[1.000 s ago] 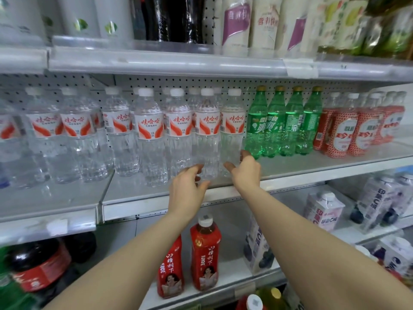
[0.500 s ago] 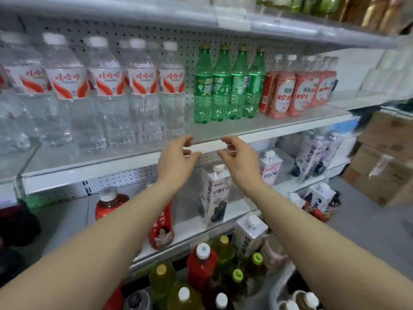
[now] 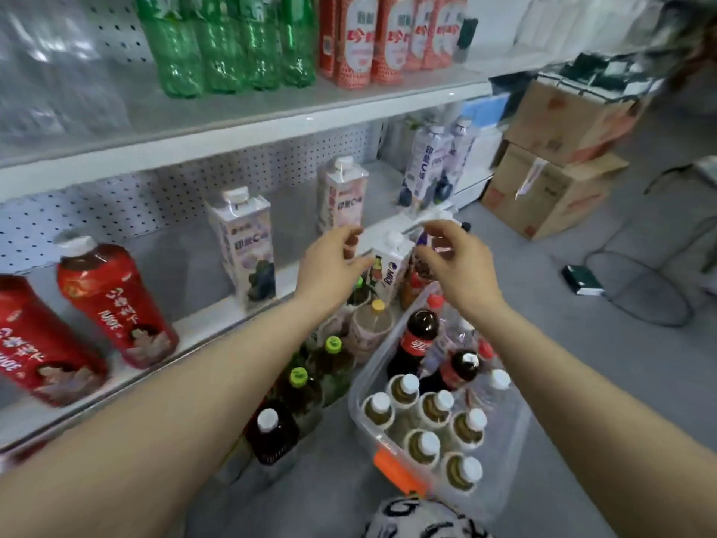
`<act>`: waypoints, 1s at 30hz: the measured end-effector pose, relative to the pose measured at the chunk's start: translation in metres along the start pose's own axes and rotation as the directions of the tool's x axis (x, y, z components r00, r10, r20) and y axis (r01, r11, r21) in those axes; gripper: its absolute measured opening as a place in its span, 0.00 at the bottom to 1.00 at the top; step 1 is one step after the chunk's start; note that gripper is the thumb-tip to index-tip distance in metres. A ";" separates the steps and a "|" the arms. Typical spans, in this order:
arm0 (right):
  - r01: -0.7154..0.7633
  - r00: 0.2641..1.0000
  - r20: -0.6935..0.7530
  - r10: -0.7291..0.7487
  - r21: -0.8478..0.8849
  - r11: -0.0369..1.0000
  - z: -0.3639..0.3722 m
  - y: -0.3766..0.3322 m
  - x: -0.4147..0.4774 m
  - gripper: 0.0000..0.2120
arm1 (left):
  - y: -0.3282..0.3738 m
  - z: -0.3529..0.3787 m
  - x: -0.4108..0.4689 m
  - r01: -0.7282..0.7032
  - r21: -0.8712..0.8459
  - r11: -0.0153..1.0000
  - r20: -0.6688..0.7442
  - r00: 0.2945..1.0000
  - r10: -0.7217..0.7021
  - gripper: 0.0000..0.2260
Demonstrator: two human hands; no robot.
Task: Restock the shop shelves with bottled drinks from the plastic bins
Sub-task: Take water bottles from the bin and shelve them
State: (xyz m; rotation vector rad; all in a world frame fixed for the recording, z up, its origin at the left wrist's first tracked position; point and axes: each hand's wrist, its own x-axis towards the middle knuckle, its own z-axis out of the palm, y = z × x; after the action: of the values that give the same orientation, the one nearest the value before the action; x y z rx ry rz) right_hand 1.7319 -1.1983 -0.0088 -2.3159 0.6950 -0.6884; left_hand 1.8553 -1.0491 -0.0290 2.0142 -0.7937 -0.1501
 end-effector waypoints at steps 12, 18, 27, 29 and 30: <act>-0.360 0.906 0.136 0.400 -0.245 0.900 -0.034 0.158 -0.078 0.20 | 0.007 0.157 -0.038 0.083 -0.026 0.996 0.414 0.908 -0.064 0.19; -0.408 0.802 0.278 0.529 -0.391 0.825 -0.026 0.200 -0.103 0.26 | 0.000 0.200 -0.051 0.156 0.043 0.987 0.589 0.794 -0.151 0.17; -0.419 0.810 0.248 0.531 -0.389 0.820 -0.012 0.219 -0.113 0.20 | -0.011 0.213 -0.057 0.193 0.080 0.978 0.636 0.746 -0.199 0.20; -0.402 0.832 0.256 0.492 -0.331 0.853 -0.008 0.220 -0.115 0.18 | -0.014 0.212 -0.059 0.192 0.090 0.977 0.643 0.738 -0.204 0.20; -0.392 0.840 0.267 0.473 -0.305 0.868 -0.006 0.219 -0.116 0.17 | -0.014 0.211 -0.060 0.191 0.094 0.977 0.645 0.736 -0.205 0.20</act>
State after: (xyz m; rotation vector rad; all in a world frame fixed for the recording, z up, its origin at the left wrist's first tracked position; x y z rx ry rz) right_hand 1.5785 -1.2755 -0.1875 -2.2780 1.1422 0.0047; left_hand 1.7303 -1.1624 -0.1700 2.0703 -0.9970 -1.0274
